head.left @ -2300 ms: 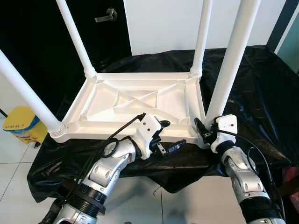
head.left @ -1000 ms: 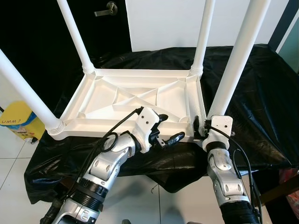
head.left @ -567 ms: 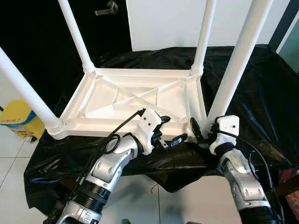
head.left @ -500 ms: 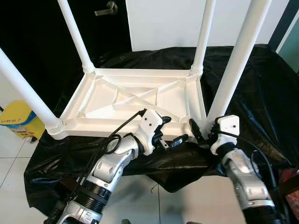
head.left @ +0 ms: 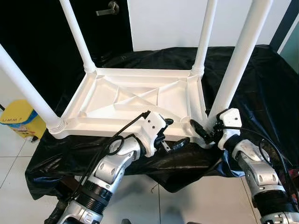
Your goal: Building children table
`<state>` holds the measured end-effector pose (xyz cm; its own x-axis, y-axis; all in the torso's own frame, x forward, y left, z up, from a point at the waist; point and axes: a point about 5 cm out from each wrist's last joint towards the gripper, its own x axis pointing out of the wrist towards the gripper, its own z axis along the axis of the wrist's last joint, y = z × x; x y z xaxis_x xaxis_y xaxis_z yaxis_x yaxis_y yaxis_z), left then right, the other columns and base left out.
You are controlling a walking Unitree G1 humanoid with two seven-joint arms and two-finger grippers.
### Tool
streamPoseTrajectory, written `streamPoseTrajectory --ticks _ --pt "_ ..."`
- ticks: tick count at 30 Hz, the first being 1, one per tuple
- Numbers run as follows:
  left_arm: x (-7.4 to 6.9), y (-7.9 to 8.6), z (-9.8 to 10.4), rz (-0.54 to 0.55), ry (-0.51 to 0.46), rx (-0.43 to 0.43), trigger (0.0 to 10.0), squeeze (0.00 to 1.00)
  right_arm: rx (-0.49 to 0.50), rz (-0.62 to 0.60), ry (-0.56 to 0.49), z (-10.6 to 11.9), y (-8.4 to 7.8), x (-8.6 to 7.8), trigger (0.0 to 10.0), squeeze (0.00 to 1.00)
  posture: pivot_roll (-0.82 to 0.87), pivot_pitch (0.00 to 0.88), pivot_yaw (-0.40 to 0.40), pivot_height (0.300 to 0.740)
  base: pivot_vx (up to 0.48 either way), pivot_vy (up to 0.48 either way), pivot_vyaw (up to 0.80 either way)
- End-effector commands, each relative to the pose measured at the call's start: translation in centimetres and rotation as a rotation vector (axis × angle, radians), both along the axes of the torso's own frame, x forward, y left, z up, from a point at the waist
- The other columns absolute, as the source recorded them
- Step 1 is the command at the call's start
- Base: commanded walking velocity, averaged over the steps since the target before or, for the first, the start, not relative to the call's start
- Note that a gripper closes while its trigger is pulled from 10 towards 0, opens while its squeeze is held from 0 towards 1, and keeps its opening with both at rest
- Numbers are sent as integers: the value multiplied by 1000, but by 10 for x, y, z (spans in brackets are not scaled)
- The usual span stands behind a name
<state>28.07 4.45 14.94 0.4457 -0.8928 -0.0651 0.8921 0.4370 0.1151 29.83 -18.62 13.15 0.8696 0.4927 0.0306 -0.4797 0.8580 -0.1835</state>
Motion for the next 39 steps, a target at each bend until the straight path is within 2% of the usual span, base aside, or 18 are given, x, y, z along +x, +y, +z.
streamPoseTrajectory --ticks 1,6,7,11,15,19,23,28,30,31,32,33,36,38,39 --pt "-2 0 2 -16 -10 6 10000 0 -1 39 25 -6 3 -2 0 0 -127 7 17 740 0 0 0" --pt "-3 2 1 -13 -8 11 10000 0 -4 48 36 -9 1 -4 0 0 -130 9 19 740 0 0 0" --pt "-3 2 1 -13 -7 13 10000 0 -4 39 37 -10 0 -4 10000 0 -132 12 22 740 0 0 0" --pt "-3 2 0 -13 -6 14 10000 0 -1 24 38 -11 -2 -4 10000 0 -132 12 22 740 0 0 0" --pt "-4 1 0 -18 -2 15 10000 0 16 -81 33 -12 0 -7 10000 0 -138 19 26 740 0 0 0" --pt "-4 1 -1 -18 -1 15 10000 0 11 -95 34 -13 1 -8 10000 0 -139 17 27 740 0 0 0" --pt "-4 1 -1 -18 1 13 10000 0 39 -209 25 -15 6 -9 10000 0 -145 19 28 740 0 0 0" --pt "-5 1 -1 -19 3 11 10000 0 51 -262 29 -17 10 -9 10000 0 -147 19 29 740 0 0 0" --pt "-5 1 -2 -22 4 12 10000 0 72 -380 40 -21 16 -11 10000 0 -149 8 23 740 0 0 0" --pt "-5 1 -2 -22 4 12 10000 0 72 -380 40 -21 16 -11 10000 0 -149 8 23 740 0 0 0" --pt "-5 1 -2 -22 3 13 10000 0 86 -436 42 -23 19 -11 10000 0 -149 8 23 740 0 0 0" --pt "-5 1 -2 -22 3 13 10000 0 86 -436 42 -23 19 -11 10000 0 -149 8 23 740 0 0 0" --pt "-3 1 -1 -16 -1 12 10000 0 101 -533 47 -26 24 -16 10000 0 -145 7 20 740 0 0 0" --pt "-3 1 -1 -16 -1 12 10000 0 101 -533 47 -26 24 -16 10000 0 -145 7 20 740 0 0 0" --pt "-4 3 0 -9 -3 10 10000 0 111 -612 52 -29 31 -21 10000 0 -132 4 12 740 0 0 0"
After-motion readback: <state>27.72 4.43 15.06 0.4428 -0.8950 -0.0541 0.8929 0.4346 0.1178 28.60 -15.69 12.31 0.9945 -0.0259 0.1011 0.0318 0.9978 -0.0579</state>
